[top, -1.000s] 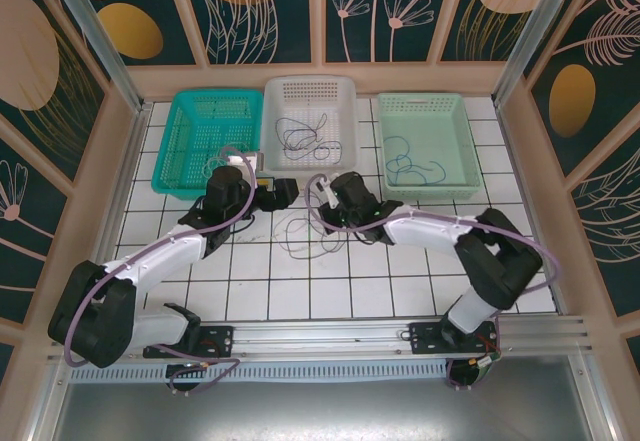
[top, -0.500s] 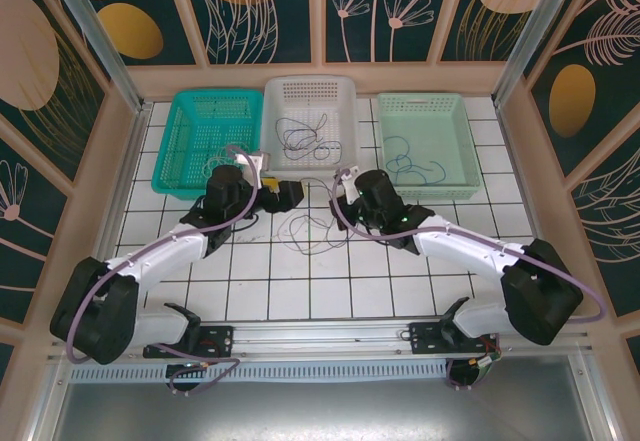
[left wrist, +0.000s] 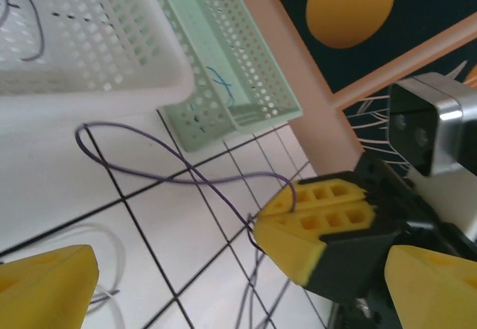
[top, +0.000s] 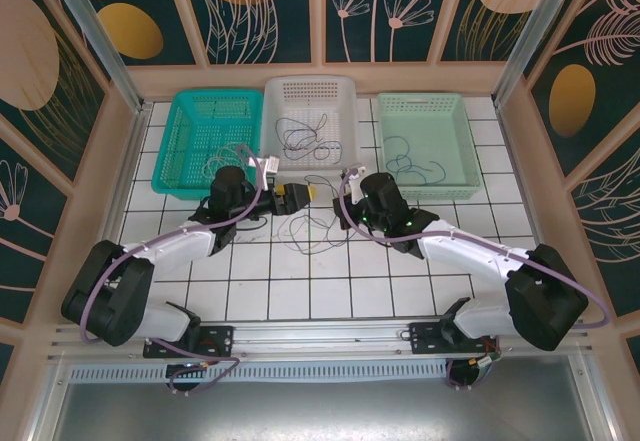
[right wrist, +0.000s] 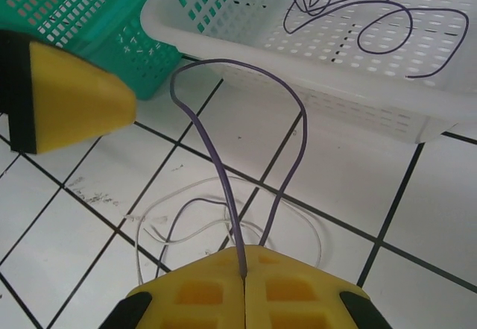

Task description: Untangle the cables

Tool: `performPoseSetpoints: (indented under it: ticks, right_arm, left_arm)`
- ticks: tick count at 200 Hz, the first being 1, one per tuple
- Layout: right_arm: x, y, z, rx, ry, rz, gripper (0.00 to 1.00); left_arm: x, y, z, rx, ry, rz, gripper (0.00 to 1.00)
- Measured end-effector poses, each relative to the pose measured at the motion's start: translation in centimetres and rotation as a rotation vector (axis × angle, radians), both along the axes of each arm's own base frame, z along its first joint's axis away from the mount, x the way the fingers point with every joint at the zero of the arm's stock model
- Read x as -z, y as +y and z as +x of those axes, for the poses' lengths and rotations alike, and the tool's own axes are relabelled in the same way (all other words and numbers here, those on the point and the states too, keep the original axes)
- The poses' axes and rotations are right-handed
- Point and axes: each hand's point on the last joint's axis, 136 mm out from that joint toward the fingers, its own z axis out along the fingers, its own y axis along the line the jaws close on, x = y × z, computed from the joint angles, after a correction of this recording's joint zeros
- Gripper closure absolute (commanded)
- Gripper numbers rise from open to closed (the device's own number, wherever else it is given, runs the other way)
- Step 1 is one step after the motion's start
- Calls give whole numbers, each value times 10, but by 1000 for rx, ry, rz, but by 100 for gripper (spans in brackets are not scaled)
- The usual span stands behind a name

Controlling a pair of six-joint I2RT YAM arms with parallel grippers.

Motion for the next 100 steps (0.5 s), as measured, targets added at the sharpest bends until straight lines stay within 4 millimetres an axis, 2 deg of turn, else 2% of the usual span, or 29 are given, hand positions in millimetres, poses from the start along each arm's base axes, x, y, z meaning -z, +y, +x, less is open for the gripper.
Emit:
performPoseSetpoints:
  ticks: [45,100]
  right_arm:
    - [-7,5,1,11,-35,18,93]
    - [-15,12,0,16,-74,31,93]
  left_arm:
    - [-7,-11,-6,34,84,-125,4]
    - [-20,-24,-3,60,136,-258,18]
